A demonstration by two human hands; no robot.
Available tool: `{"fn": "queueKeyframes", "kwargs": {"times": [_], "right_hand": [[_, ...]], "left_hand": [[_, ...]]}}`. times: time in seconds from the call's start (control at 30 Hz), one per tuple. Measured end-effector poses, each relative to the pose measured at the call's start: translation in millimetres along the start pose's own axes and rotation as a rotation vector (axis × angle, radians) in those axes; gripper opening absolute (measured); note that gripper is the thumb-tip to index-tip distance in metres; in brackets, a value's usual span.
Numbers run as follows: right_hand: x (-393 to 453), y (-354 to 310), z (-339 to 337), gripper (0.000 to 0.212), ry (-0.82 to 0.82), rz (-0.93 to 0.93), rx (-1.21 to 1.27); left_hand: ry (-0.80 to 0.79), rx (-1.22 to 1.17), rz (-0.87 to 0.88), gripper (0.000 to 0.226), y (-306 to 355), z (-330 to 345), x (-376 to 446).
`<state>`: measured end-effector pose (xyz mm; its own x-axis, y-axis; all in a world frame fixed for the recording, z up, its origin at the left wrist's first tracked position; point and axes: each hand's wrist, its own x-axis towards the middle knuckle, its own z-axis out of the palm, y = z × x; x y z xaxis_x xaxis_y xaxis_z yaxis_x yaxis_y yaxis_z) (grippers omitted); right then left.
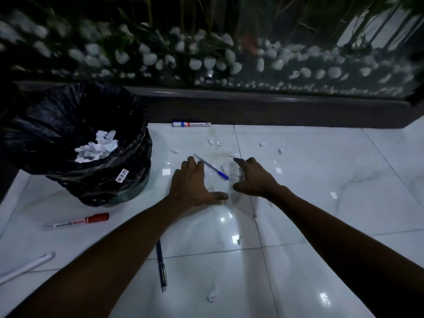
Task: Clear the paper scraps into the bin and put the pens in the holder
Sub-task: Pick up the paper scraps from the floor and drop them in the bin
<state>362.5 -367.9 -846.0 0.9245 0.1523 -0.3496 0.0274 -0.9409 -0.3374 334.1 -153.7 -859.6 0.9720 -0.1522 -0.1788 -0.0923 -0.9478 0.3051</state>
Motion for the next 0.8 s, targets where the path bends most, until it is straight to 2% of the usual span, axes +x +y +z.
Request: {"fn": "queueKeyframes", "kwargs": {"times": [0.07, 0.1, 0.2, 0.27, 0.33, 0.4, 0.47, 0.6, 0.67, 0.7, 0.73, 0.8], "right_hand": [[10, -5, -8, 0.101, -0.014, -0.059, -0.124], [15, -6, -11, 0.099, -0.021, -0.098, -0.153], [25, -10, -12, 0.077, -0.041, -0.209, -0.220], [25, -8, -7, 0.057, 0.013, -0.268, -0.215], [20, -5, -2, 0.036, 0.090, -0.336, -0.170], [12, -5, 0, 0.025, 0.117, -0.339, -0.160], [8, -3, 1, 0.023, 0.131, -0.276, -0.133], [-3, -5, -3, 0.018, 0.223, -0.162, 0.123], [-10, -19, -13, 0.013, 0.207, -0.108, 0.294], [-14, -28, -19, 0.014, 0.190, -0.090, 0.362], [-16, -37, -22, 0.015, 0.183, -0.088, 0.400], [-21, -57, -30, 0.019, 0.192, -0.107, 0.433]], "left_hand": [[0.053, -0.030, 0.068, 0.100, 4, 14, -3], [0.073, -0.067, 0.095, 0.086, 5, 19, -3], [0.103, -0.209, 0.144, 0.037, 4, 25, -3], [0.110, -0.209, 0.160, 0.014, 1, 23, -2], [0.117, -0.214, 0.148, 0.010, 1, 21, -3], [0.129, -0.242, 0.127, 0.007, 4, 18, -3], [0.099, -0.252, 0.088, 0.003, 4, 18, 0], [0.077, -0.325, 0.014, 0.007, 4, 9, -2], [0.080, -0.333, -0.010, 0.016, 7, -3, -4], [0.090, -0.334, -0.019, 0.012, 9, -13, -6], [0.102, -0.324, -0.027, 0.008, 10, -21, -6], [0.137, -0.295, -0.028, 0.014, 9, -40, -7]]}}
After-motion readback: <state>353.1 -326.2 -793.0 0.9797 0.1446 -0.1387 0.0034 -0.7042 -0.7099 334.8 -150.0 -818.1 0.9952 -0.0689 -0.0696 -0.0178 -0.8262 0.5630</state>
